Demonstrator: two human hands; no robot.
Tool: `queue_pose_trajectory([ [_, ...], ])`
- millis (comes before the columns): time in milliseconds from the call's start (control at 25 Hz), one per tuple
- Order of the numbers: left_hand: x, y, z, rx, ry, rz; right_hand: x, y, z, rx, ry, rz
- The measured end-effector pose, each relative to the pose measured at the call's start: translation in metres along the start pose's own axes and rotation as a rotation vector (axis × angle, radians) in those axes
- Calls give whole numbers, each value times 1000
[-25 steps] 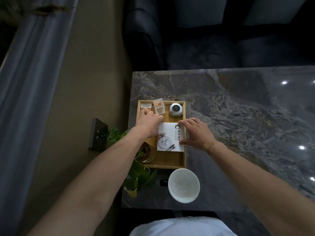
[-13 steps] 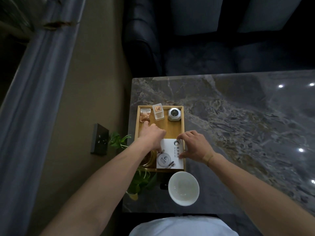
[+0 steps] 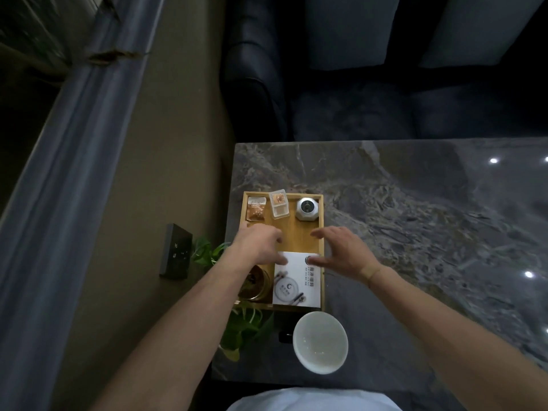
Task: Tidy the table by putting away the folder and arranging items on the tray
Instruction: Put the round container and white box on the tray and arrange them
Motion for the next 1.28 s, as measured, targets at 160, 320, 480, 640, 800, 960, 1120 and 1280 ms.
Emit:
queue_pose_trajectory([
  [160, 24, -31, -2, -314, -98, 56, 14, -34, -35, -127, -30, 38],
  [320, 38, -54, -19, -505, -105, 56, 38, -52, -75, -142, -47, 73],
  [480, 47, -60, -38, -441, -58, 94, 57, -49, -103, -128, -67, 128],
  [640, 52, -62, -45, -411, 13, 105, 60, -41, -118, -155, -138, 147],
  [800, 55, -65, -46, -399, 45, 107, 59, -39, -120, -193, -179, 127],
  [960, 55, -69, -46, -379, 68, 66, 60, -35, -118, -207, -176, 94],
  [1120, 54, -73, -47, -365, 83, 29, 62, -34, -119, -219, -182, 91],
  [1280, 54, -73, -49, -363, 91, -10, 61, -30, -118, -242, -168, 77],
])
Point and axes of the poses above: each hand's wrist, its own z-axis away from the middle knuckle, its own y-axis out of the palm, x = y × z, the point moved 3 cm from there along -z, towards the middle knuckle, and after that the axes turned 12 degrees about y, right-handed, at the moved point
